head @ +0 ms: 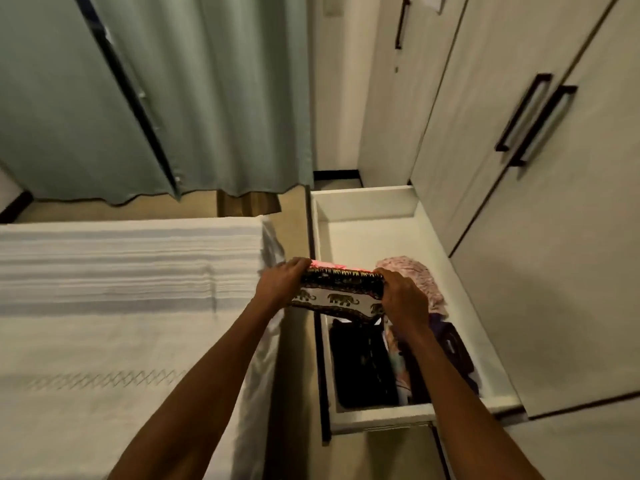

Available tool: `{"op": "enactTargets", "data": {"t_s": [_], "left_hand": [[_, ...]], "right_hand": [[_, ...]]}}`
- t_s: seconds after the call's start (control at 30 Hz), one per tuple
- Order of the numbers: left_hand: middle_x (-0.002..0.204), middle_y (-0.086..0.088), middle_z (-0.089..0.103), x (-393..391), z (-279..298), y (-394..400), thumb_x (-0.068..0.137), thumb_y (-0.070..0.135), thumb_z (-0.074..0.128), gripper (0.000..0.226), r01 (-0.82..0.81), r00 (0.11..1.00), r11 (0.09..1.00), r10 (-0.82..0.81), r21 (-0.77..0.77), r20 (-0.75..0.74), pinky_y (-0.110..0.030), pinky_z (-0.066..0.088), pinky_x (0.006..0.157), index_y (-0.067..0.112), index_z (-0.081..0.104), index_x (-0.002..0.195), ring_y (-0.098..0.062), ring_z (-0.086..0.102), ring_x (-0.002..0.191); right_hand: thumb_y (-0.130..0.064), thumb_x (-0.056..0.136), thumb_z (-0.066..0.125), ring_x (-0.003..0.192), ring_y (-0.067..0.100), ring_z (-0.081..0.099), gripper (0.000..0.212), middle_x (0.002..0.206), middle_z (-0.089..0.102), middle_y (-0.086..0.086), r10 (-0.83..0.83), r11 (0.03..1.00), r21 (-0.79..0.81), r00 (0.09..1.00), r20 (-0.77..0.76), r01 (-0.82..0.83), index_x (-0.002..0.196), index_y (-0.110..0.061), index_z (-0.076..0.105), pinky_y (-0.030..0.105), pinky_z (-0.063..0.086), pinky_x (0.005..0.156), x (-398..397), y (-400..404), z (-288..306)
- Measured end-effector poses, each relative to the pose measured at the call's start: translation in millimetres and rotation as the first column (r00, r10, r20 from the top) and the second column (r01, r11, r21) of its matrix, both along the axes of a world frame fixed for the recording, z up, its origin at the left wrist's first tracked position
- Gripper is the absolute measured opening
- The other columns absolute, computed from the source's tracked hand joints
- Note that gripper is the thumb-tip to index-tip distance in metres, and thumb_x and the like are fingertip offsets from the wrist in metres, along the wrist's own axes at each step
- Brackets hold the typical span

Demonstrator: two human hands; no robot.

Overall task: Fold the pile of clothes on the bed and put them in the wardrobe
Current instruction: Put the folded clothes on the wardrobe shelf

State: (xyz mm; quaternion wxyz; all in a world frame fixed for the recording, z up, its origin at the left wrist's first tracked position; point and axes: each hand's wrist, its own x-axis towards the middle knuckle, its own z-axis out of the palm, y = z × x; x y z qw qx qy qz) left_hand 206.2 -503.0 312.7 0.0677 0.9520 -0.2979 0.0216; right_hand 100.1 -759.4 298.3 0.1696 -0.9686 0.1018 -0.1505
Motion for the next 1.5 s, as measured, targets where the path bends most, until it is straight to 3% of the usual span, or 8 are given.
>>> {"op": "enactTargets", "data": {"t_s": [0.37,0.77,1.07,1.17,1.23,1.33,1.4,1.5], "left_hand": [[0.133,0.001,0.060,139,-58,-167,0.096,0.026,0.056,0.045,0.386,0.917,0.914,-0.366,0.124,-0.157,-0.046,0.055,0.079,0.026,0.046,0.140,-0.030,0.066,0.105],[0.138,0.007,0.058,322,-136,-231,0.098,0.034,0.055,0.046,0.725,0.687,0.625,-0.631,0.290,-0.360,-0.041,0.051,0.089,0.029,0.046,0.142,-0.024,0.062,0.115],[0.139,0.009,0.058,375,-176,-270,0.091,0.019,0.063,0.043,0.809,0.575,0.588,-0.784,0.020,-0.234,-0.038,0.055,0.066,0.034,0.059,0.132,-0.027,0.066,0.110],[0.140,0.001,0.058,394,-223,-256,0.097,0.019,0.056,0.034,0.838,0.508,0.542,-0.819,-0.069,-0.265,-0.045,0.060,0.067,0.028,0.062,0.129,-0.027,0.057,0.126],[0.143,-0.001,0.054,406,-259,-244,0.101,0.033,0.042,0.032,0.828,0.513,0.560,-0.760,-0.002,-0.400,-0.052,0.057,0.086,0.037,0.055,0.130,-0.028,0.049,0.134],[0.151,-0.016,0.043,407,-297,-218,0.096,0.020,0.050,0.049,0.909,0.396,0.375,-0.637,0.183,-0.661,-0.050,0.041,0.108,0.022,0.044,0.144,-0.037,0.044,0.137],[0.161,-0.015,0.024,399,-306,-196,0.096,0.020,0.053,0.062,0.884,0.465,0.305,-0.507,0.354,-0.726,-0.043,0.027,0.116,0.013,0.030,0.153,-0.033,0.036,0.142],[0.157,-0.010,0.036,387,-305,-179,0.098,0.026,0.048,0.058,0.843,0.525,0.373,-0.418,0.387,-0.741,-0.041,0.023,0.117,0.020,0.031,0.153,-0.025,0.042,0.139]], "right_hand": [[-0.010,0.094,0.053,0.094,0.036,0.066,0.042,0.108,0.071,0.010,-0.371,0.920,0.074,0.915,-0.159,0.386,0.134,-0.021,0.060,0.043,0.053,0.070,30,-81,-73],[-0.015,0.096,0.049,0.105,0.032,0.065,0.050,0.124,0.067,0.001,-0.536,0.754,0.067,0.671,-0.513,0.653,0.142,-0.032,0.048,0.044,0.055,0.077,153,-48,-139],[0.004,0.071,0.069,0.090,0.030,0.067,0.060,0.110,0.073,0.001,-0.752,0.649,-0.119,0.610,-0.250,0.751,0.124,-0.023,0.066,0.038,0.058,0.063,191,-44,-167],[-0.003,0.080,0.050,0.095,0.029,0.067,0.055,0.118,0.070,-0.001,-0.697,0.706,-0.122,0.651,-0.301,0.698,0.128,-0.025,0.065,0.036,0.057,0.064,196,-25,-196],[-0.006,0.082,0.039,0.088,0.028,0.071,0.054,0.117,0.072,-0.001,-0.608,0.770,-0.091,0.682,-0.407,0.632,0.124,-0.024,0.069,0.034,0.056,0.058,202,-6,-224],[-0.008,0.096,0.036,0.108,0.031,0.067,0.050,0.131,0.064,0.006,-0.338,0.800,0.118,0.605,-0.721,0.588,0.136,-0.025,0.060,0.041,0.058,0.080,211,19,-260],[-0.019,0.103,0.039,0.125,0.032,0.056,0.042,0.142,0.055,0.010,-0.065,0.761,0.296,0.522,-0.851,0.577,0.143,-0.025,0.051,0.040,0.049,0.098,217,33,-272],[-0.021,0.104,0.039,0.127,0.032,0.054,0.040,0.144,0.054,0.011,-0.061,0.674,0.368,0.544,-0.837,0.641,0.142,-0.021,0.052,0.037,0.045,0.098,228,41,-266]]}}
